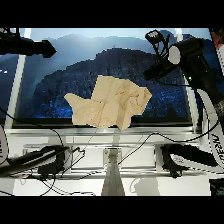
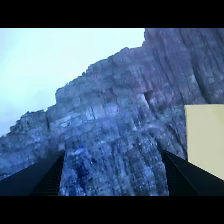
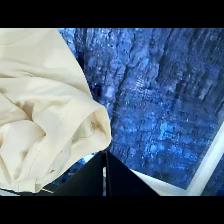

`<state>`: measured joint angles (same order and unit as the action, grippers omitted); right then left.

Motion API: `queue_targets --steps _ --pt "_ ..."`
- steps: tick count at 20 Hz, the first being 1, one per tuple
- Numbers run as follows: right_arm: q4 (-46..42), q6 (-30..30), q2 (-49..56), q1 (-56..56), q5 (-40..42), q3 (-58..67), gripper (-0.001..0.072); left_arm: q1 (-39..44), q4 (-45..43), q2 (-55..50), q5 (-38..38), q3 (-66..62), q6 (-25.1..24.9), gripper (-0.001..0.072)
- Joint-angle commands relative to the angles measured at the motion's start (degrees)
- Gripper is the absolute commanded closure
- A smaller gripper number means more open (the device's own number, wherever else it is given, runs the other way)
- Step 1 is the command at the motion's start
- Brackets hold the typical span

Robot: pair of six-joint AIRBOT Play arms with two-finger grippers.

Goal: Fold the clothes and pants, and hang the long-sleeved shirts on hangers.

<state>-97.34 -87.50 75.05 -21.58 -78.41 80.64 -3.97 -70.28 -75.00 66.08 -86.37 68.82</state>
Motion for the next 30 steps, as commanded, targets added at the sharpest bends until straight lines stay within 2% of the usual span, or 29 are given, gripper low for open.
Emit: queue_targets --steps 1,8,15,17,19,23,25,27,29,30 --pt "0.0 0.0 0.0 0.0 0.0 0.1 0.0699 -0.1 0.0 0.0 0.0 0.0 0.0 0.0014" --pt "0.1 -0.1 0.0 0.0 0.4 0.1 0.0699 -0.1 0.0 0.0 0.0 0.0 0.0 0.0014" --pt "-0.4 0.0 0.2 0.1 9.5 0.1 0.0699 -0.1 0.0 0.0 0.0 0.0 0.0 0.0014" --pt "-4.5 0.8 0.9 0.8 9.6 -0.1 0.0698 -0.1 0.0 0.0 0.0 0.0 0.0 0.0014" --pt "-5.6 4.3 1.3 4.3 8.9 -1.4 0.0699 -0.1 0.0 0.0 0.0 0.0 0.0 0.0014" --pt "-3.7 4.3 1.3 16.2 6.8 -8.7 0.0699 -0.1 0.0 0.0 0.0 0.0 0.0 0.0014" --pt "2.6 8.1 1.3 22.2 6.2 -13.7 0.0699 0.0 0.5 0.0 0.0 0.0 0.0 0.0015" --pt "17.8 19.5 1.3 27.3 4.8 -19.2 0.0699 0.0 1.8 0.0 0.0 0.0 0.0 0.0014" --pt "34.0 27.3 1.3 29.9 2.2 -24.5 0.0694 0.1 2.2 0.0 0.2 0.0 0.0 0.0014" --pt "39.1 28.4 1.3 29.8 1.5 -26.8 0.0628 0.0 3.1 0.0 0.7 0.0 0.0 0.0014"
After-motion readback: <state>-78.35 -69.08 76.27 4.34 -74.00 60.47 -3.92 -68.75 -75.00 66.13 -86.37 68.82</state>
